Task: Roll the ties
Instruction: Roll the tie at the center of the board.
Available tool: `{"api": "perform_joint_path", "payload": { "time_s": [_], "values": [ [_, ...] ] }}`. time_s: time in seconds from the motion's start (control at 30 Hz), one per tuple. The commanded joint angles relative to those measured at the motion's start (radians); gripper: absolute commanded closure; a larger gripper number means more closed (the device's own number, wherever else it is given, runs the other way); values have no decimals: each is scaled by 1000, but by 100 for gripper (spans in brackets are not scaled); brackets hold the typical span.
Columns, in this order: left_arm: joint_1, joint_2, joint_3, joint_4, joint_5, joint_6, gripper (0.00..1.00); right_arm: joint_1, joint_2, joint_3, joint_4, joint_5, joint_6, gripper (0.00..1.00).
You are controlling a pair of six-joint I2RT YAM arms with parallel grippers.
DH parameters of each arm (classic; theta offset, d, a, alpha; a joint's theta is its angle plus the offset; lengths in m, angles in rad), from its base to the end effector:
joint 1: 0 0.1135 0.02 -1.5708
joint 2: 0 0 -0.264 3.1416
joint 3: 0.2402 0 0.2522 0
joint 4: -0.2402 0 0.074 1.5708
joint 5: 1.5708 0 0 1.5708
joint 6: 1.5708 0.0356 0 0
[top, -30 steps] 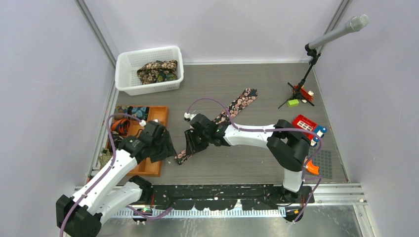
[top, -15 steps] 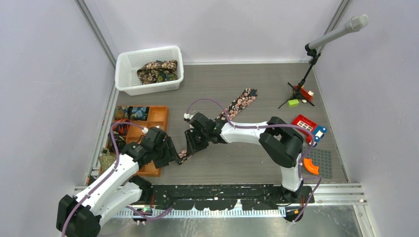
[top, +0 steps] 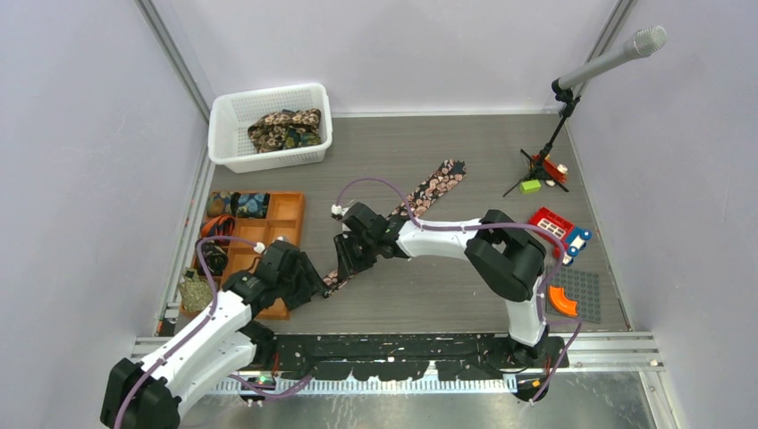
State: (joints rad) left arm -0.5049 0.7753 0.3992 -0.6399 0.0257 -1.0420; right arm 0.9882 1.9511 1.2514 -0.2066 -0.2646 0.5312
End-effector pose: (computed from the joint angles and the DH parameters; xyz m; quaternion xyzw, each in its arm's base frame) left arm 0.1213 -0.0681 0.1710 -0.2518 0.9282 -0.2001 0.1873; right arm 0.2183 0.3482 0.1615 -0.2542 0.9029 0.3131 0.1485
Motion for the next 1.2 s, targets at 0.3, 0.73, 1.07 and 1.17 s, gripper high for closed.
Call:
{"api": "perform_joint_path", "payload": {
  "time_s": [0.3,0.73,1.07,1.17],
  "values": [
    [-7,-158,-84,114,-97,-165,39,-18,38,44,12,-25,-32,69],
    [-11,-98,-127,197,-105,-223,43,-21,59,47,18,-36,-35,70],
    [-38,-25,-163,270,-126,-268,55,-22,57,36,22,-38,-35,70],
    [-49,-11,-175,297,-139,-279,61,-22,55,31,26,-39,-33,70]
  ]
}}
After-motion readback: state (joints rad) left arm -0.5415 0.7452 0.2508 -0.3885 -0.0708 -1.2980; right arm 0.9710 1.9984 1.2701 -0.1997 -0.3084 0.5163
